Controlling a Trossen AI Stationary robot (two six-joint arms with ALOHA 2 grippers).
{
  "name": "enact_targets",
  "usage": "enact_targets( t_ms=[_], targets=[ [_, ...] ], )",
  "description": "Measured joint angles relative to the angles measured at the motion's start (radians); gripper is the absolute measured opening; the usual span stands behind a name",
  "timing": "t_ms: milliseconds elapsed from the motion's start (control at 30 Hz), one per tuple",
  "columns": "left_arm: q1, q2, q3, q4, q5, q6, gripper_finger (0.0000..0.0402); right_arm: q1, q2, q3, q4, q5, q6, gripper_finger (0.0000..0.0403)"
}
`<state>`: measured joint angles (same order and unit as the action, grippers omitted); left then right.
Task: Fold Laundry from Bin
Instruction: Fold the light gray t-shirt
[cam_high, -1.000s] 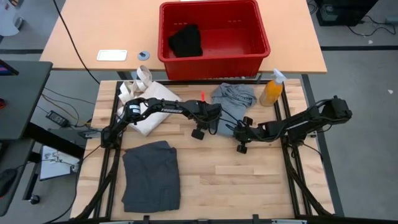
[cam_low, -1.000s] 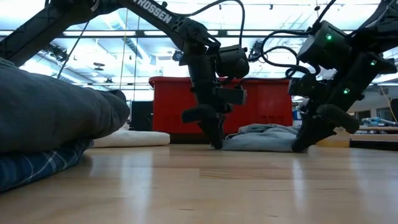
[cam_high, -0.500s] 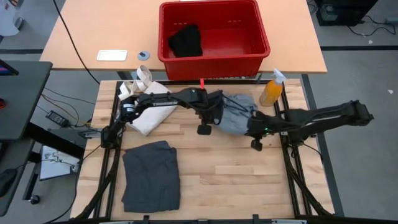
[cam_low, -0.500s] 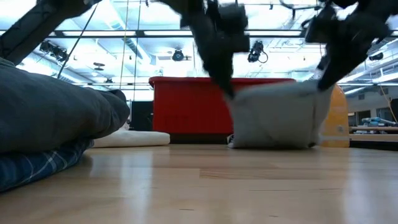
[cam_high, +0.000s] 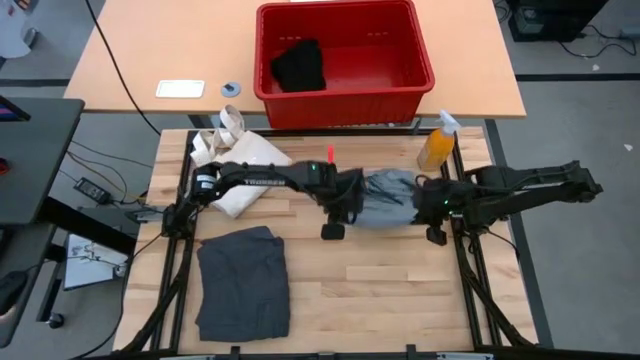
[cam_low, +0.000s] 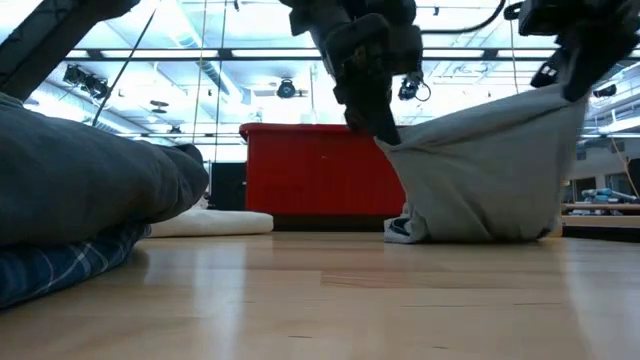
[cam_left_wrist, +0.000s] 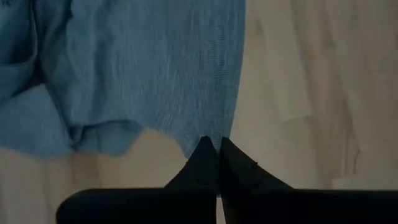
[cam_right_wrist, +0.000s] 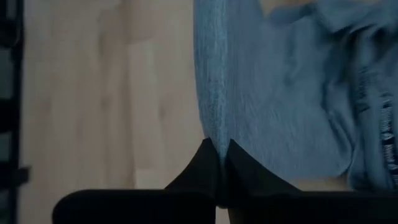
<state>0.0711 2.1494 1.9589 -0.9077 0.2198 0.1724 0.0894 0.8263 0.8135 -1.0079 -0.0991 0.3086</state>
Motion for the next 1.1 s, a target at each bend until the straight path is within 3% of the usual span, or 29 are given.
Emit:
enact_targets(
  t_ms=[300, 467, 567, 800, 933, 1100],
  targets=[
    [-0.129, -0.002, -0.069, 0.143, -0.025, -0.059, 0.0010, 0.154, 0.131, 0.000, 0.012, -0.149, 0.053, 0.0022],
    [-0.164, 0.009, -0.069, 0.190, -0.028, -0.136, 0.0022, 0.252, 0.212, 0.000, 0.037, -0.192, 0.118, 0.0057],
    [-0.186, 0.011, -0.071, 0.207, -0.028, -0.175, 0.0063, 0.297, 0.232, 0.000, 0.049, -0.194, 0.169, 0.0095],
    [-0.207, 0.010, -0.065, 0.197, -0.009, -0.214, 0.0208, 0.355, 0.180, 0.000, 0.037, -0.185, 0.282, 0.0171],
    [-0.188, 0.010, -0.060, 0.164, -0.060, -0.228, 0.0248, 0.364, 0.104, 0.000, -0.022, -0.006, 0.351, 0.0181],
    [-0.093, 0.016, -0.060, 0.218, -0.129, -0.199, 0.0239, 0.342, 0.046, -0.005, -0.077, 0.282, 0.301, 0.0169]
  ],
)
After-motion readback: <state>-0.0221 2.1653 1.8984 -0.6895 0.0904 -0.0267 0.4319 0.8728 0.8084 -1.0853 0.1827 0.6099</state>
